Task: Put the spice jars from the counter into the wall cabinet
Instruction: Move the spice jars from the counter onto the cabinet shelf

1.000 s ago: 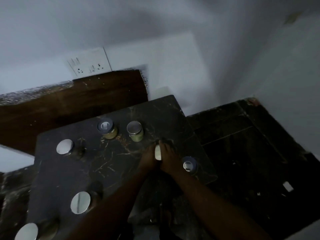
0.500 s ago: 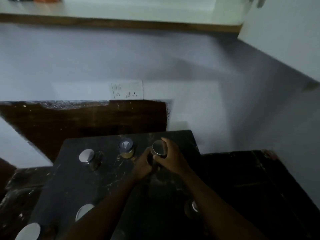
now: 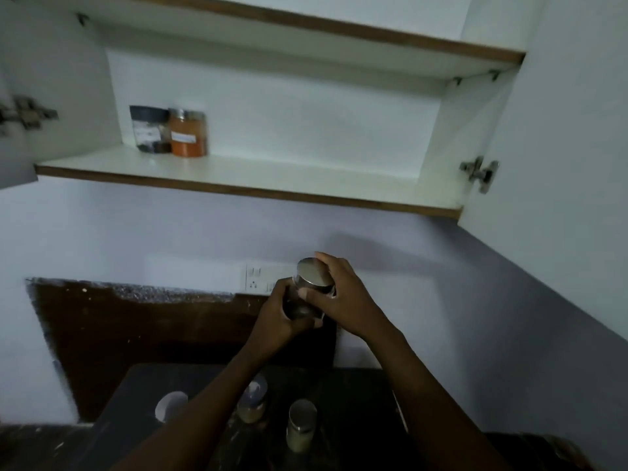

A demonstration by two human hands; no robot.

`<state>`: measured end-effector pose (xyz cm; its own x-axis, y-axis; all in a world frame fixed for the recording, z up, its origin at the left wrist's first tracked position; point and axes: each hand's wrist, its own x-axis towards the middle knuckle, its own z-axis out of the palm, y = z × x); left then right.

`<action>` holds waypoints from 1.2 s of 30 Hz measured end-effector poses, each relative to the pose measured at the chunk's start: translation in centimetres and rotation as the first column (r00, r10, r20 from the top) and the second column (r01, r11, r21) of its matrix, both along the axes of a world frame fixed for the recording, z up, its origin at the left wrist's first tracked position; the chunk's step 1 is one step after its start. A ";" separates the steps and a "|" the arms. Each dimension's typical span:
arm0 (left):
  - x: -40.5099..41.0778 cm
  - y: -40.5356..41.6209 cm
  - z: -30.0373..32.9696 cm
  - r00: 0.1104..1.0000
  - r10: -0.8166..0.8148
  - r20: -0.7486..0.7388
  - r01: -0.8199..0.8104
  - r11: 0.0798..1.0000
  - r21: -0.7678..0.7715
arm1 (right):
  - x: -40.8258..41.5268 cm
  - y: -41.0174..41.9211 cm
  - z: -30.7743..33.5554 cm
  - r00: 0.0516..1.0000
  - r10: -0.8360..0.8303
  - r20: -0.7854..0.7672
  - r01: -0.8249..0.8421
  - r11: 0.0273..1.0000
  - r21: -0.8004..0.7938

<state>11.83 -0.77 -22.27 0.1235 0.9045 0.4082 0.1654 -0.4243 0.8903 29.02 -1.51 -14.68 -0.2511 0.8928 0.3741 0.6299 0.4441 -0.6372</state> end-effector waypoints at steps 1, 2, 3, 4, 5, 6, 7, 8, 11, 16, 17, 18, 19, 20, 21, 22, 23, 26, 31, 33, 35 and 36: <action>-0.3 0.2 1.2 1.000 0.008 0.019 -0.008 1.000 0.019 | -0.6 0.3 1.3 1.000 -0.021 -0.017 0.021 1.000 0.022; -0.6 0.6 2.3 0.999 0.023 0.032 -0.025 0.999 0.045 | -1.2 0.6 2.7 0.999 -0.043 -0.032 0.044 0.998 0.041; -1.0 0.7 3.5 0.998 0.043 0.041 -0.046 0.996 0.071 | -1.9 1.0 4.0 0.998 -0.059 -0.036 0.062 0.996 0.066; -1.5 1.1 4.7 0.997 0.064 0.046 -0.068 0.993 0.099 | -2.7 1.5 5.4 0.998 -0.066 -0.024 0.068 0.993 0.099; -1.8 1.3 5.8 0.995 0.080 0.054 -0.085 0.990 0.113 | -3.3 1.9 6.6 0.998 -0.065 -0.009 0.066 0.989 0.131; -2.3 1.6 6.9 0.993 0.095 0.067 -0.103 0.986 0.129 | -4.0 2.3 8.0 0.998 -0.056 0.001 0.055 0.986 0.160; -3.0 1.8 8.0 0.991 0.109 0.082 -0.120 0.982 0.144 | -4.8 2.7 9.3 0.999 -0.040 0.008 0.038 0.983 0.182; -3.9 2.2 9.1 0.988 0.121 0.092 -0.134 0.978 0.161 | -5.7 3.1 10.7 1.000 -0.024 0.017 0.020 0.979 0.204; -6.7 3.1 12.4 0.988 0.090 0.127 -0.115 0.971 0.209 | -8.1 3.9 14.6 0.999 0.014 0.044 -0.024 0.968 0.250; -13.9 5.7 18.6 0.998 0.057 -0.002 -0.055 0.969 0.242 | -13.2 6.5 20.7 0.996 0.077 0.036 -0.084 0.951 0.297; -15.2 6.4 19.7 0.996 0.060 -0.060 -0.044 0.969 0.242 | -14.2 7.2 21.7 0.996 0.079 0.046 -0.089 0.951 0.296; -16.3 7.1 20.7 0.992 0.068 -0.103 -0.042 0.971 0.235 | -15.1 7.9 22.4 0.995 0.082 0.058 -0.095 0.952 0.292; -17.3 7.8 21.5 0.988 0.081 -0.132 -0.049 0.973 0.226 | -16.0 8.8 23.0 0.994 0.084 0.072 -0.101 0.954 0.282; -18.3 8.6 22.2 0.983 0.097 -0.154 -0.062 0.974 0.218 | -16.9 9.7 23.4 0.993 0.085 0.086 -0.106 0.956 0.275; -19.0 9.4 22.7 0.978 0.113 -0.177 -0.075 0.975 0.208 | -17.6 10.6 23.6 0.991 0.085 0.102 -0.110 0.958 0.266; -19.7 10.1 23.2 0.972 0.124 -0.201 -0.084 0.977 0.194 | -18.3 11.6 23.9 0.989 0.082 0.121 -0.111 0.960 0.257; -20.4 10.8 23.5 0.965 0.129 -0.228 -0.088 0.980 0.180 | -19.0 12.4 24.0 0.987 0.073 0.144 -0.107 0.963 0.247; -22.3 13.1 24.0 0.949 0.126 -0.290 -0.090 0.987 0.132 | -21.0 14.5 24.4 0.975 0.034 0.218 -0.084 0.971 0.226; -24.5 15.7 24.3 0.918 0.142 -0.371 -0.122 0.989 0.078 | -22.8 16.8 25.0 0.967 0.017 0.255 -0.082 0.966 0.246; -24.9 16.4 24.2 0.915 0.134 -0.381 -0.122 0.991 0.056 | -22.9 17.1 25.4 0.956 0.015 0.294 -0.094 0.962 0.255; -25.3 16.8 24.1 0.915 0.114 -0.386 -0.108 0.993 0.039 | -23.1 17.2 25.8 0.948 0.046 0.315 -0.135 0.955 0.264; -25.5 17.0 24.1 0.914 0.103 -0.392 -0.098 0.995 0.031 | -23.2 17.2 26.0 0.942 0.072 0.327 -0.165 0.950 0.266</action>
<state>-13.65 16.26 1.84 0.1843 0.9167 0.3547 0.5429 -0.3957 0.7407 5.81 15.69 11.32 -0.4926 0.7162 0.4943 0.7062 0.6610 -0.2539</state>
